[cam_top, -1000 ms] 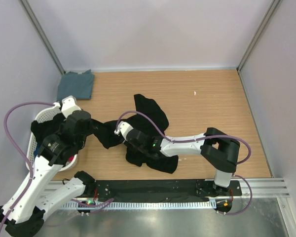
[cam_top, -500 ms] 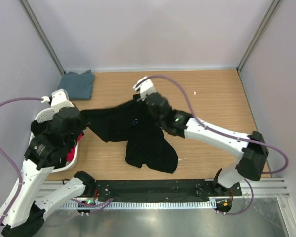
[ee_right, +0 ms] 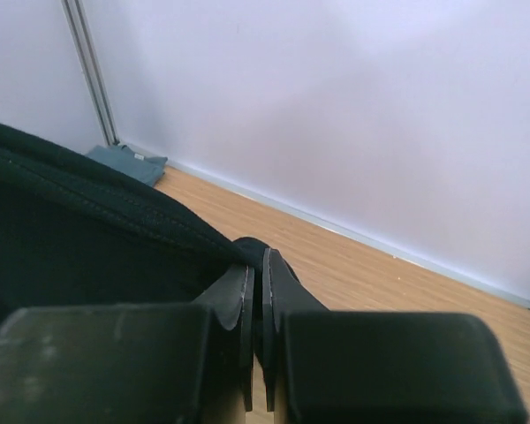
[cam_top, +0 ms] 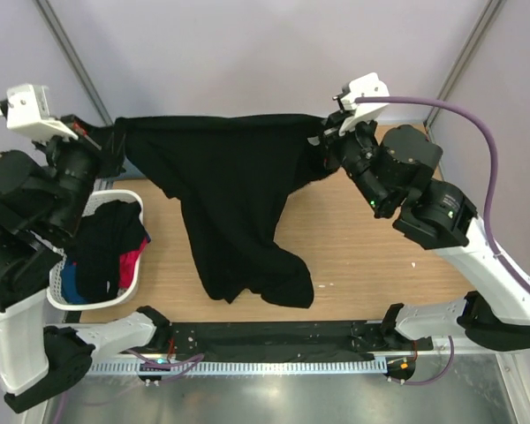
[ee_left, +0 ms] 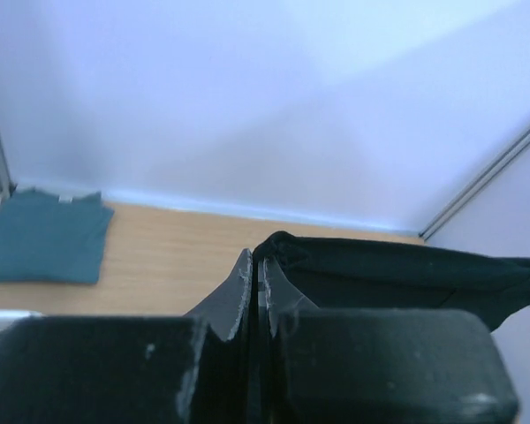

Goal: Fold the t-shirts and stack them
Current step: Flatten the tshirt out

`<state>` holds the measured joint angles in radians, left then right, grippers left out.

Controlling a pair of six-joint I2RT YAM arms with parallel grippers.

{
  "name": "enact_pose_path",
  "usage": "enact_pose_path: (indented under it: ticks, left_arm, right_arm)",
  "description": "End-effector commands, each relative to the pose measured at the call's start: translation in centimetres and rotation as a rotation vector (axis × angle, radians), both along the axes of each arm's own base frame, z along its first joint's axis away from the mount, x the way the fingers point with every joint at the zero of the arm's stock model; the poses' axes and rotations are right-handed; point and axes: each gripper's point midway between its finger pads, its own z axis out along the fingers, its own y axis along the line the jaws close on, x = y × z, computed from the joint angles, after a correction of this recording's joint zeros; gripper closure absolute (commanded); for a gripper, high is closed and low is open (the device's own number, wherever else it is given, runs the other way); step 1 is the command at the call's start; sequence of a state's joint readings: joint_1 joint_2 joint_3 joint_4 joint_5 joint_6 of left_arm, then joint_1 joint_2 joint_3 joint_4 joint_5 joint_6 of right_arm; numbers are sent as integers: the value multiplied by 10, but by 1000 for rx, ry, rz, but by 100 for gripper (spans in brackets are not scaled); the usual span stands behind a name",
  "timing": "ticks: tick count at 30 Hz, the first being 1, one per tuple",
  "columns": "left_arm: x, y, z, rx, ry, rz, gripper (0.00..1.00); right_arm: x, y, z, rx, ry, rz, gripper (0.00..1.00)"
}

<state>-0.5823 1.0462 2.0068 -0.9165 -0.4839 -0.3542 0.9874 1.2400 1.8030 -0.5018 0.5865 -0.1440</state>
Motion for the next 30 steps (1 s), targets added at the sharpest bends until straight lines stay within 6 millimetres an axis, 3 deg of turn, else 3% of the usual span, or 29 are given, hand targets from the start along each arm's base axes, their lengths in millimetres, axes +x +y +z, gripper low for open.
enact_pose_path:
  ticks: [1, 2, 3, 4, 6, 8, 10, 12, 16, 17, 19, 20, 21, 22, 23, 24, 26, 27, 30]
  left_arm:
    - [7, 21, 41, 85, -83, 111, 99]
    - [13, 20, 45, 125, -82, 118, 99]
    - [5, 28, 67, 106, -137, 141, 100]
    - [23, 22, 66, 146, -119, 165, 100]
    - [29, 42, 78, 190, -139, 295, 100]
    - [42, 47, 79, 226, -129, 377, 100]
    - [51, 41, 79, 247, -130, 376, 100]
    - [64, 31, 66, 251, -90, 358, 100]
    - [81, 18, 25, 248, 21, 345, 100]
    - [88, 12, -3, 290, 97, 334, 100]
    - [80, 18, -29, 243, 150, 363, 100]
    - [89, 15, -70, 285, 228, 378, 100]
    - [86, 19, -91, 289, 256, 394, 100]
    - [75, 28, -99, 259, 254, 401, 100]
    - [73, 28, -114, 196, 273, 396, 100]
    - [75, 34, -156, 228, 368, 403, 100]
    - [65, 34, -185, 174, 425, 376, 100]
    - [62, 36, -213, 188, 482, 381, 100]
    - [48, 36, -242, 158, 533, 368, 100]
  right_arm:
    - [0, -31, 11, -29, 5, -100, 99]
    - [-2, -32, 14, -21, 19, -93, 99]
    - [-1, -30, 14, -12, 35, -93, 99]
    - [4, -21, 7, -20, 63, -93, 99]
    - [-1, -19, 6, -6, 101, -95, 99]
    - [0, -19, -3, -30, 116, -127, 99]
    - [4, -31, -7, -40, 117, -210, 99]
    - [6, -37, -16, -47, 127, -261, 99]
    - [9, -48, -32, -18, 154, -327, 99]
    - [12, -46, -47, -25, 181, -328, 99]
    - [15, -43, -66, -13, 230, -308, 99]
    - [19, -36, -93, -13, 286, -299, 99]
    - [21, -35, -105, -13, 309, -292, 99]
    - [24, -32, -119, -19, 336, -288, 99]
    - [31, -33, -146, -36, 382, -299, 99]
    - [31, -25, -161, -40, 421, -258, 99]
    - [42, -25, -200, -71, 490, -261, 99]
    - [43, -20, -213, -78, 520, -235, 99]
    - [48, -5, -257, -120, 587, -178, 99]
